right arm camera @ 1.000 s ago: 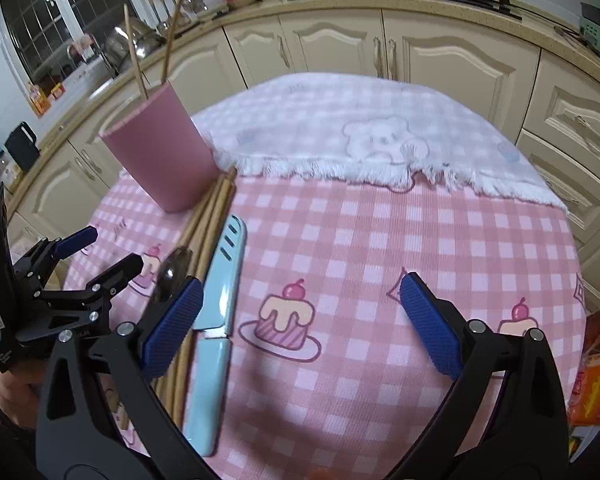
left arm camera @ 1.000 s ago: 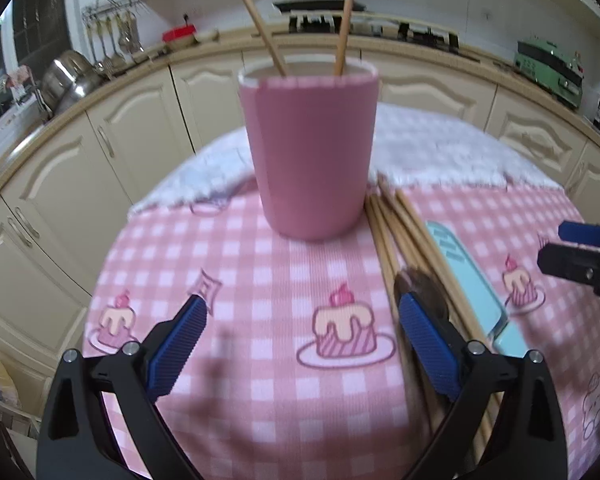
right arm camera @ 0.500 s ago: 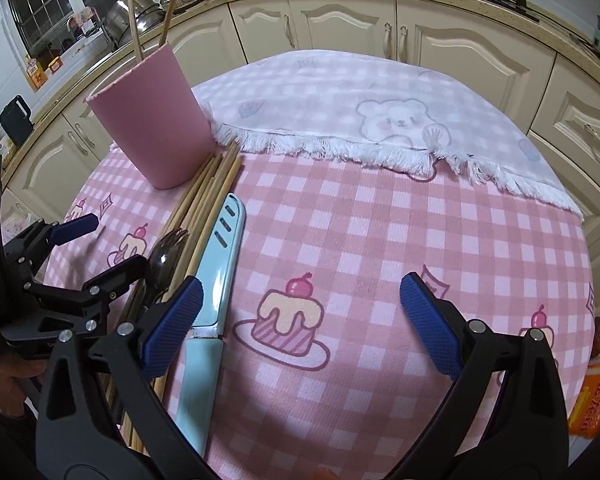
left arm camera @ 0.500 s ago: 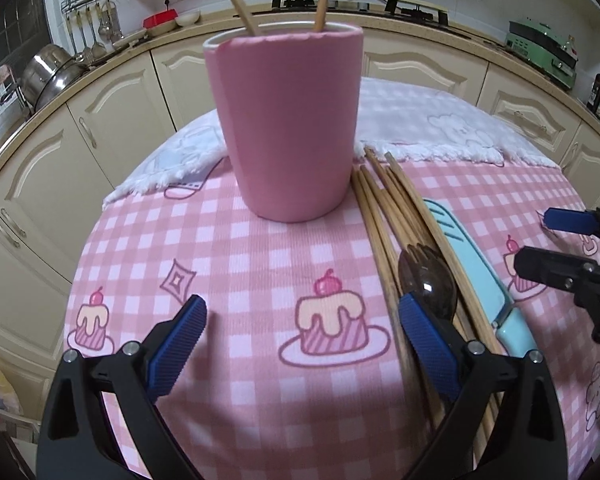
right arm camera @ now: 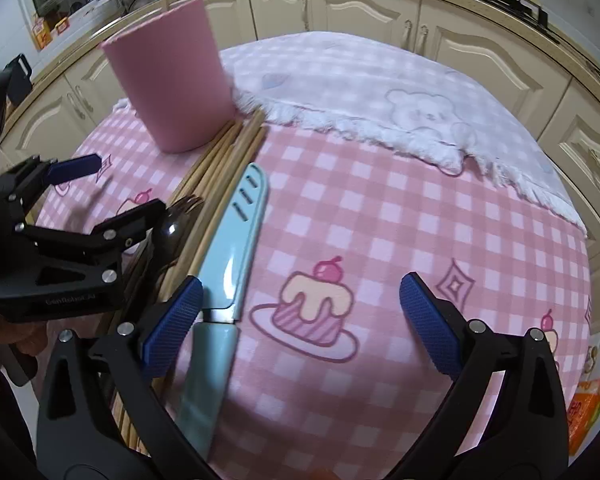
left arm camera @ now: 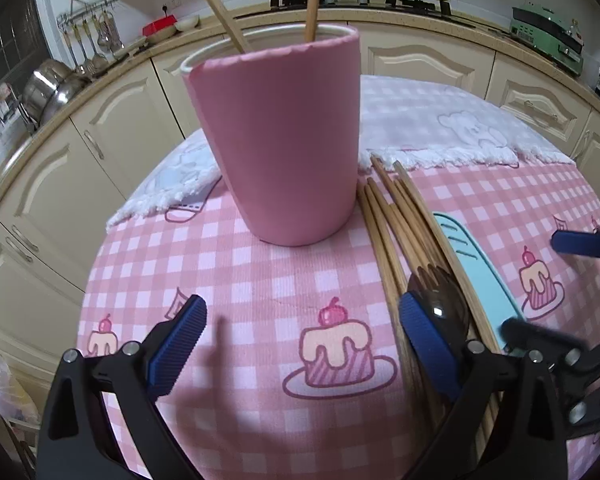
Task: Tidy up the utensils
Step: 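Move both open tools back down to the utensil pile, then grasp the light blue knife with the right tool while the left grasps a chopstick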
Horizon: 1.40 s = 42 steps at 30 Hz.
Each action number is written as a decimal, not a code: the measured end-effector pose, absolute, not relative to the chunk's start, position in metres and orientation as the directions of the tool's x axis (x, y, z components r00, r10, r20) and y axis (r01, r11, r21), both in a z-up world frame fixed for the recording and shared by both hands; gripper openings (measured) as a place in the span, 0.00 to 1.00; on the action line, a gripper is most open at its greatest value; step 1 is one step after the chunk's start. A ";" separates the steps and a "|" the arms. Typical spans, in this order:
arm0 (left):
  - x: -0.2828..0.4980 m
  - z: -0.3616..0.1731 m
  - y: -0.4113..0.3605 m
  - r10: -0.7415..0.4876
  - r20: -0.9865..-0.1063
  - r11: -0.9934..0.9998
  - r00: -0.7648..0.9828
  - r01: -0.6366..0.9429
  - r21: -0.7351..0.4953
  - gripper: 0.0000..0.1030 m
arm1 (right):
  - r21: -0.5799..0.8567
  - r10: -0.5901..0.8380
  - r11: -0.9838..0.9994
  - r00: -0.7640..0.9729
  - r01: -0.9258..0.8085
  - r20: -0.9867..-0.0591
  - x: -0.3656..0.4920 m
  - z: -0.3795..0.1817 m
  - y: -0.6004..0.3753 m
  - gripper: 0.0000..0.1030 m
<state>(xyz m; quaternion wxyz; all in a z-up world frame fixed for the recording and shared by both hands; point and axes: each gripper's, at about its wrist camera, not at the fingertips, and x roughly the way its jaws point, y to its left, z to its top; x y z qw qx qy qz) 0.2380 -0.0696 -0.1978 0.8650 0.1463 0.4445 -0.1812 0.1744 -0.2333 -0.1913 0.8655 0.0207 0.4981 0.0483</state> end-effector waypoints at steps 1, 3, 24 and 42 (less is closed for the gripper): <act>0.240 -0.199 -0.068 -0.201 -0.830 0.892 0.520 0.447 0.064 0.92 | 0.072 0.097 0.995 0.500 -0.068 -0.860 0.174 -0.192 -0.231 0.94; 0.242 -0.201 -0.065 -0.209 -0.834 0.897 0.510 0.440 0.044 0.92 | 0.054 0.084 0.996 0.501 -0.074 -0.861 0.174 -0.191 -0.229 0.94; 0.245 -0.200 -0.075 -0.189 -0.836 0.885 0.515 0.459 0.083 0.79 | 0.045 0.085 0.994 0.464 -0.096 -0.882 0.194 -0.186 -0.233 0.94; 0.252 -0.196 -0.093 -0.223 -0.866 0.838 0.448 0.541 0.064 0.36 | 0.054 0.091 0.994 0.435 -0.097 -0.896 0.220 -0.185 -0.230 0.50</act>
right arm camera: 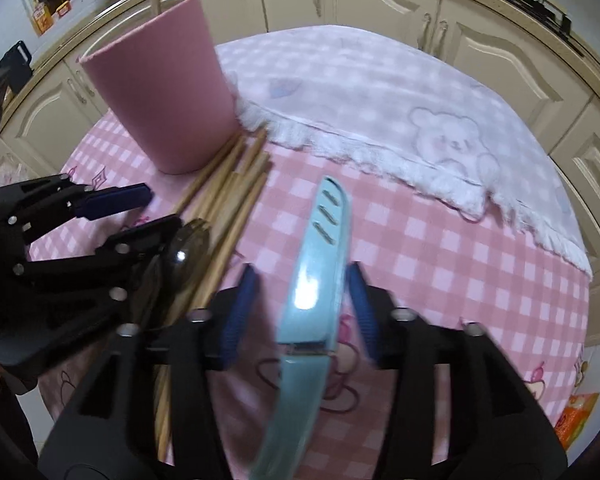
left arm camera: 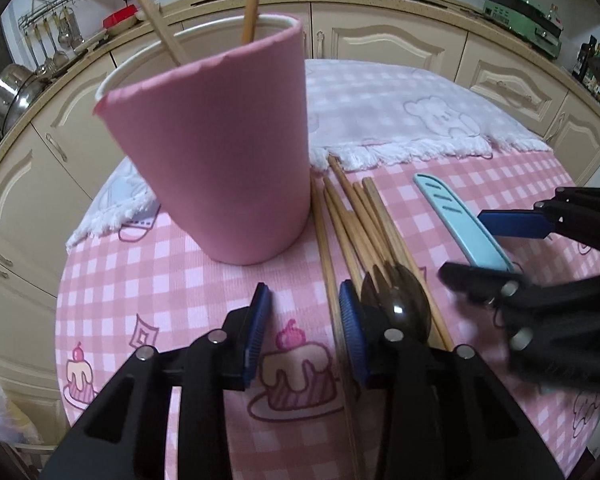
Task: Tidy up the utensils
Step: 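Grasp the light blue knife with the right tool while the left grasps a chopstick, then lift the knife and chopstick and drop them into the pink cup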
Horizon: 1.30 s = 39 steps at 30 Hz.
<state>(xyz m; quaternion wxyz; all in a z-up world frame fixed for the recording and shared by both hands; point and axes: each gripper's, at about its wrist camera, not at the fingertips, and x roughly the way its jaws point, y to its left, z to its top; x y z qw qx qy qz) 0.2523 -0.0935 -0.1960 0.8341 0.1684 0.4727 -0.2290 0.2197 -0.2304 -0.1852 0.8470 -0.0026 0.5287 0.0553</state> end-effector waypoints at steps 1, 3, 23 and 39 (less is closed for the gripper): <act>0.254 -0.196 -0.095 -0.220 -0.867 0.835 0.447 0.546 0.069 0.36 | 0.044 0.082 0.994 0.439 -0.096 -0.895 0.222 -0.186 -0.228 0.49; 0.258 -0.196 -0.100 -0.229 -0.869 0.828 0.438 0.557 0.063 0.34 | 0.013 0.063 0.994 0.461 -0.112 -0.885 0.221 -0.187 -0.226 0.42; 0.194 -0.145 -0.050 -0.458 -0.678 0.839 0.575 0.532 -0.116 0.04 | 0.381 0.402 0.904 0.693 -0.195 -0.599 0.155 -0.137 -0.281 0.25; 0.198 -0.053 -0.014 -0.505 -0.293 0.863 0.812 0.465 -0.200 0.04 | 0.391 0.446 0.870 0.816 -0.299 -0.369 0.174 -0.063 -0.275 0.24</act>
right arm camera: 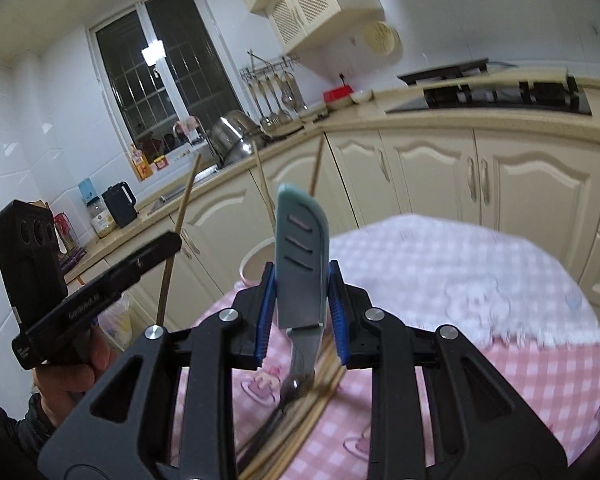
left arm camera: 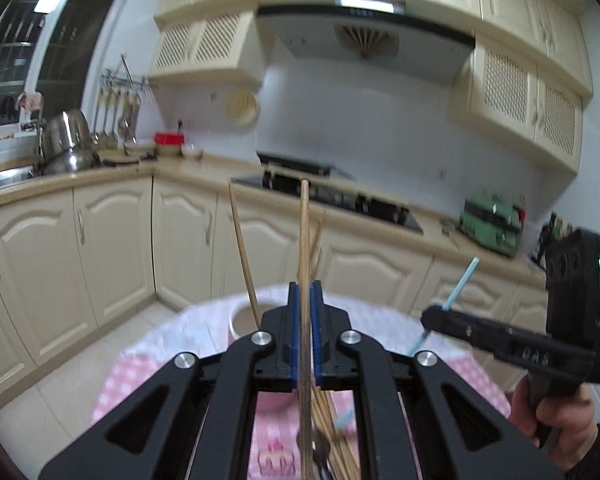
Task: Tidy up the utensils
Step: 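Lift the knife and chopstick and drop them into the pink cup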
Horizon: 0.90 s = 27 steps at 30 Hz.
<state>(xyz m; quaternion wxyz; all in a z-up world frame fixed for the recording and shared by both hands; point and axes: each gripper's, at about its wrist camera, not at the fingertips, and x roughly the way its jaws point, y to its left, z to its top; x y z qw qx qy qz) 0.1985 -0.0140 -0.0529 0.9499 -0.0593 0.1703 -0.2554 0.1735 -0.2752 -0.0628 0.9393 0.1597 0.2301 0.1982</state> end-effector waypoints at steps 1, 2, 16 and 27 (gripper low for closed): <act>0.201 -0.048 -0.013 -0.498 -0.277 0.866 0.822 0.457 -0.202 0.04 | 0.387 0.446 0.871 0.818 -0.303 -0.364 0.174 -0.059 -0.274 0.24; 0.205 -0.042 -0.011 -0.488 -0.254 0.871 0.835 0.446 -0.204 0.04 | 0.381 0.448 0.871 0.820 -0.311 -0.355 0.176 -0.054 -0.273 0.24; 0.267 0.012 -0.026 -0.390 0.001 0.902 0.921 0.382 -0.204 0.05 | 0.314 0.476 0.864 0.841 -0.393 -0.256 0.230 0.016 -0.253 0.24; 0.312 -0.023 -0.037 -0.338 -0.023 0.919 0.941 0.324 -0.226 0.05 | 0.327 0.488 0.861 0.812 -0.389 -0.321 0.267 -0.010 -0.238 0.24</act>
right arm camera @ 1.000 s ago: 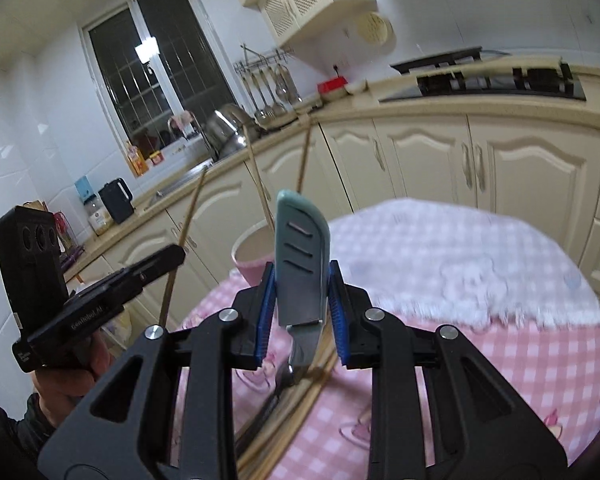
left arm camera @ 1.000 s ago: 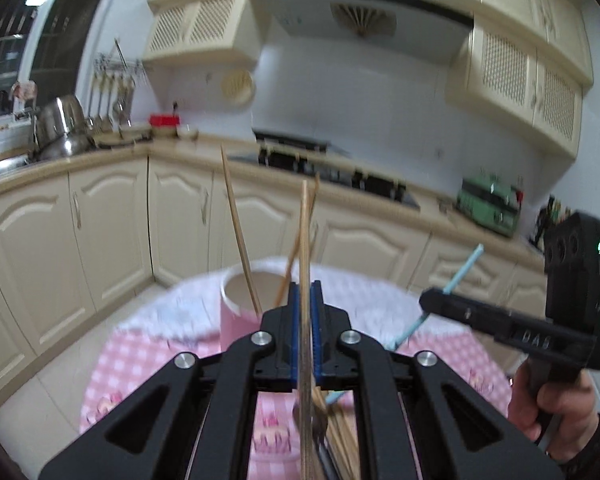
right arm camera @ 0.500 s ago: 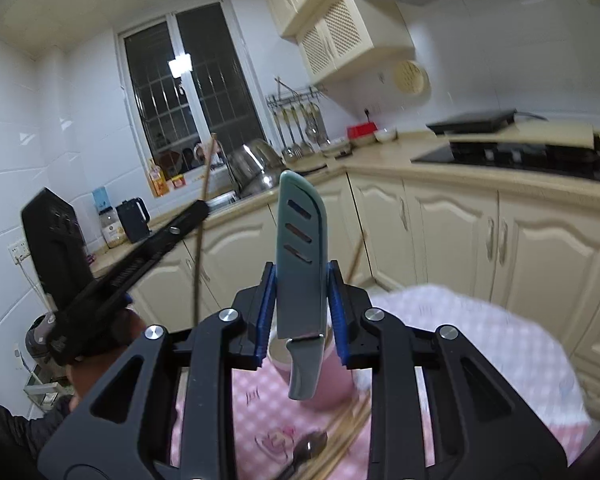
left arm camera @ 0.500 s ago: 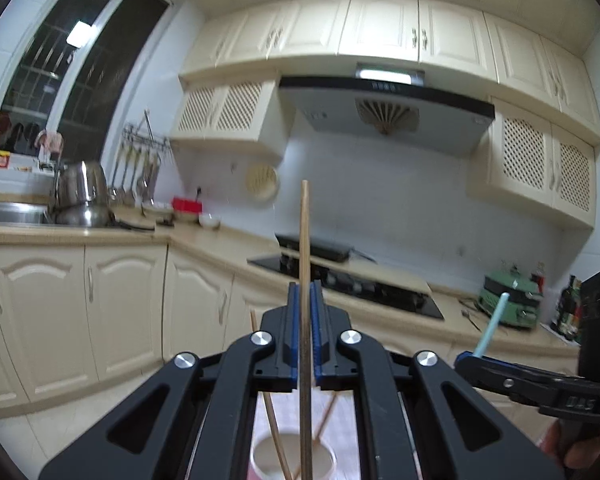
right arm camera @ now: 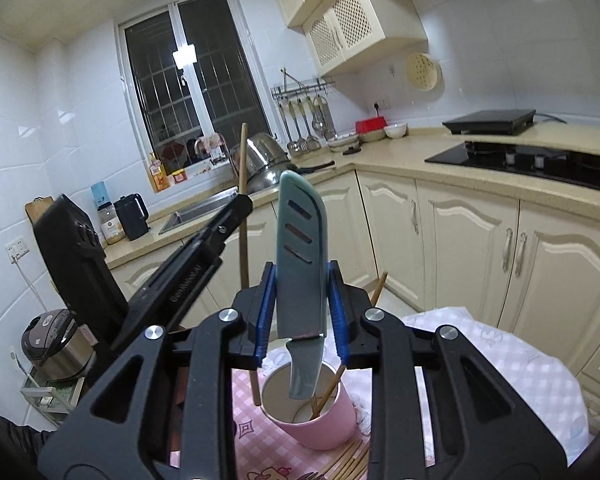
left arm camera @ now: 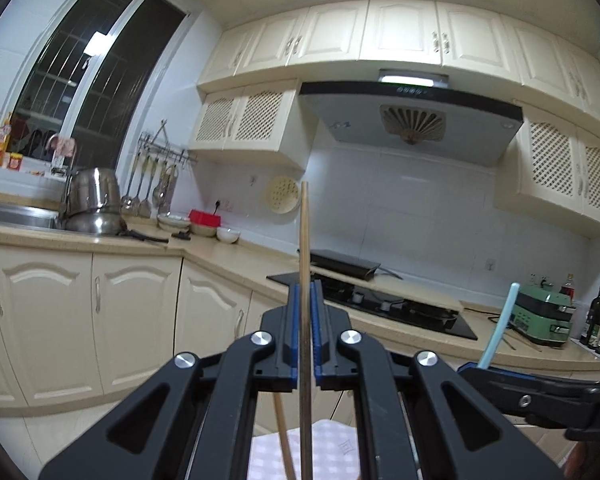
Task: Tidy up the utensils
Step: 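Lift the knife and chopstick and drop them into the pink cup, then lower both open tools back to the remaining chopsticks and spoon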
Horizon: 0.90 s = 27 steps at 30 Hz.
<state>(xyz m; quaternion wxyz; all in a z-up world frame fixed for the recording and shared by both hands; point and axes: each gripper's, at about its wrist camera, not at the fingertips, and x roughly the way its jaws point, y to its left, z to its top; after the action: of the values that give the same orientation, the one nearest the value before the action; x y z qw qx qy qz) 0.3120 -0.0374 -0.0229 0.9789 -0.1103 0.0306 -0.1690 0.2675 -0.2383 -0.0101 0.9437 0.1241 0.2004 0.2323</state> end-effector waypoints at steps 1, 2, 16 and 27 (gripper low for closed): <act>0.314 -0.029 -0.038 -0.334 -0.030 0.920 0.942 0.319 -0.228 0.05 | 0.328 0.488 0.862 0.808 -0.387 -0.330 0.270 -0.014 -0.238 0.24; 0.316 -0.033 -0.038 -0.332 -0.036 0.921 0.943 0.315 -0.229 0.05 | 0.329 0.488 0.863 0.805 -0.385 -0.339 0.272 -0.017 -0.237 0.24; 0.297 -0.059 -0.030 -0.339 -0.128 0.932 0.932 0.314 -0.179 0.67 | 0.379 0.458 0.874 0.775 -0.303 -0.436 0.279 -0.054 -0.240 0.73; 0.254 -0.045 -0.013 -0.280 -0.226 0.959 0.933 0.262 -0.105 0.90 | 0.430 0.387 0.883 0.815 -0.191 -0.432 0.249 -0.060 -0.273 0.90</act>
<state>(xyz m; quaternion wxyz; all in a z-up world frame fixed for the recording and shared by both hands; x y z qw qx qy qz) 0.2543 -0.0126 -0.0450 0.9824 -0.0363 0.1204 -0.1379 0.2493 -0.2728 -0.0596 0.9341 0.1865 0.2621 0.1546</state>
